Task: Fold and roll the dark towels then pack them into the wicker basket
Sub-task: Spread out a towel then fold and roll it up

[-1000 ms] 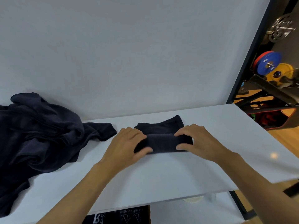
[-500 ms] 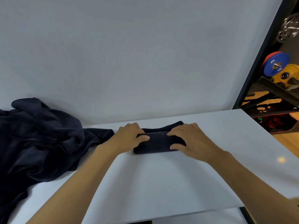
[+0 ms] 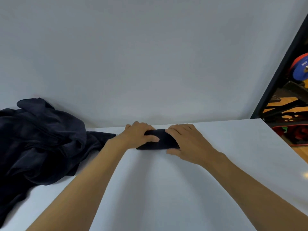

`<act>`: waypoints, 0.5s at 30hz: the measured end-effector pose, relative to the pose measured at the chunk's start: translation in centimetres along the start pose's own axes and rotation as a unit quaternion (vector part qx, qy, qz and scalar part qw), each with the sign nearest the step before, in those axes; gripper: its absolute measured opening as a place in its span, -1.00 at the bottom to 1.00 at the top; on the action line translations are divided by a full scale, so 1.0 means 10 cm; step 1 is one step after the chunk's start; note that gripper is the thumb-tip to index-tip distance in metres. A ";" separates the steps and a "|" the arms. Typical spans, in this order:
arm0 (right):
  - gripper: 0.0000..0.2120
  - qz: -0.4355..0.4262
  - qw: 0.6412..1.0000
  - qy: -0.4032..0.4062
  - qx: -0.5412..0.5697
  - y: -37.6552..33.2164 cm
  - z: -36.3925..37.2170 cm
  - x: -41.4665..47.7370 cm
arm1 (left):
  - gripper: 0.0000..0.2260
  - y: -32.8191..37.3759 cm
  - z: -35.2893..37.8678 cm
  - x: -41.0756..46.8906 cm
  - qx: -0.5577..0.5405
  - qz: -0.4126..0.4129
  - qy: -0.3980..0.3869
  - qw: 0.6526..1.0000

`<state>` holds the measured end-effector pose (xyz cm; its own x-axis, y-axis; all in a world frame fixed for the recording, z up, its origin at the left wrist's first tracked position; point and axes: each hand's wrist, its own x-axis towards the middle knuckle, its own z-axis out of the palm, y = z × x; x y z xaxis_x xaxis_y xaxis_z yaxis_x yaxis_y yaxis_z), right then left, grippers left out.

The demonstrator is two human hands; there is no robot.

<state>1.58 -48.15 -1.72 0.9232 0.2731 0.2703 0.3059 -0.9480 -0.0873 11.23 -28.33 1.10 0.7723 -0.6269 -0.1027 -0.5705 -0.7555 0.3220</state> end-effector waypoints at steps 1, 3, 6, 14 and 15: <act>-0.50 0.004 1.000 -0.009 -0.013 0.03 0.04 0.02 | -0.66 0.01 -0.02 0.05 0.004 -0.015 -0.015 1.000; -0.54 0.018 0.999 -0.013 -0.043 0.06 0.06 0.13 | -0.65 0.07 -0.05 0.10 0.052 -0.035 0.013 0.998; -0.64 0.071 0.997 -0.039 -0.010 0.09 -0.02 0.32 | -0.76 0.23 0.02 0.03 0.097 -0.047 0.200 0.974; -0.70 0.302 0.884 -0.081 0.349 0.40 -0.33 0.13 | -0.62 0.82 0.55 0.09 -0.247 -0.046 0.265 0.931; -0.70 0.327 0.865 -0.066 0.375 0.47 -0.39 0.03 | -0.59 0.94 0.57 0.15 -0.255 -0.029 0.257 0.932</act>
<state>2.38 -53.18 1.67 0.9591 -0.2182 -0.1802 -0.2731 -0.5471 -0.7913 5.38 -37.49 -1.41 0.9043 -0.3147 0.2884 -0.4178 -0.5139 0.7492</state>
